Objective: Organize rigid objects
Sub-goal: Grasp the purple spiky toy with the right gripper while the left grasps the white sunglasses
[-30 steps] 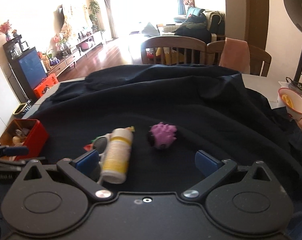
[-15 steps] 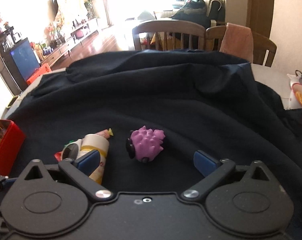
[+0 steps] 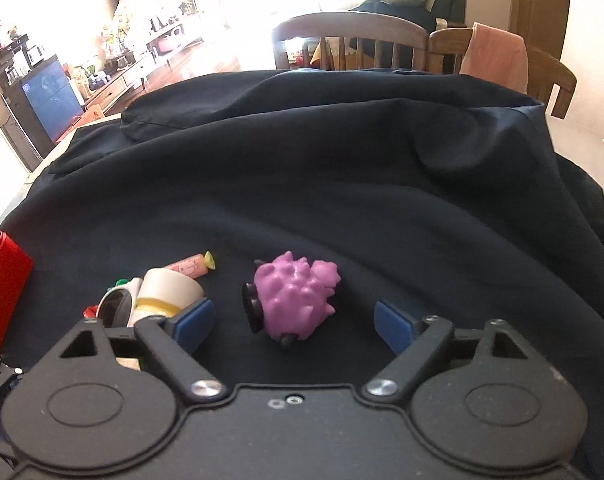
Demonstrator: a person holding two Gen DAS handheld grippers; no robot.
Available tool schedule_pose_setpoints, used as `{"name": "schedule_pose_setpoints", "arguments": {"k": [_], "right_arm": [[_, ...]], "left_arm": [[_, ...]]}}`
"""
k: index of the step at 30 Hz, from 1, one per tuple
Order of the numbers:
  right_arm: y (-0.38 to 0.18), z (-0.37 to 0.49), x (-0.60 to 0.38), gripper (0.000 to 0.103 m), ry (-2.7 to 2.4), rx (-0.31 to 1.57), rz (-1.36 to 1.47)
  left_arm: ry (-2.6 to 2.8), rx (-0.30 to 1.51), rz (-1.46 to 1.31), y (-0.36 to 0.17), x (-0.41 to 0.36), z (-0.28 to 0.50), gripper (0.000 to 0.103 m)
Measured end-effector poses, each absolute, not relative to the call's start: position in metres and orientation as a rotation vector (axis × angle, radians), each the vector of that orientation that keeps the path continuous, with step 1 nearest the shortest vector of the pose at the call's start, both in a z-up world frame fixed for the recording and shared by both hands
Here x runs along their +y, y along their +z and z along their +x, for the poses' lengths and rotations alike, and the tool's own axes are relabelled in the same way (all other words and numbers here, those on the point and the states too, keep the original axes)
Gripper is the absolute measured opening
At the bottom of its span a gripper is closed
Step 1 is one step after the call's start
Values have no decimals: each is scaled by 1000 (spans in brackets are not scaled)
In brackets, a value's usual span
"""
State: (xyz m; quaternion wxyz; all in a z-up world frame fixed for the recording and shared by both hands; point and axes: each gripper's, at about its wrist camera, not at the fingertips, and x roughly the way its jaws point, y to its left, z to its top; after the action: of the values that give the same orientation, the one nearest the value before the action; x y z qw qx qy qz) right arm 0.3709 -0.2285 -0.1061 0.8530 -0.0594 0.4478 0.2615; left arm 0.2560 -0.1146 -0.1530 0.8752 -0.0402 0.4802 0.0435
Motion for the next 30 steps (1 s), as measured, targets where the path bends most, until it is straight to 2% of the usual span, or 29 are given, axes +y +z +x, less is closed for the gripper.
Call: {"name": "schedule_pose_setpoints", "arguments": {"k": [5,8,13,18,20,30], "right_arm": [[-111,377,-222,81,552,950,-126],[-115,381,-219,79,545,967,-119],[-120,386,-219,74,540,981,-111],[-122,387,-218,69,532,987,-110],[-122,387,-217,58,528,987,-115],[-116,374,-224,58,538,962,-126]], "left_arm": [[87,998,-82,-154,-114,262,82],[70,993,-72,-154,-118,264,78],[36,980,-53,-152,-121,266,58],[37,976,-63,-150,-116,268,43],[32,978,-73,-150,-114,269,43],[39,970,-90,-145,-104,267,43]]}}
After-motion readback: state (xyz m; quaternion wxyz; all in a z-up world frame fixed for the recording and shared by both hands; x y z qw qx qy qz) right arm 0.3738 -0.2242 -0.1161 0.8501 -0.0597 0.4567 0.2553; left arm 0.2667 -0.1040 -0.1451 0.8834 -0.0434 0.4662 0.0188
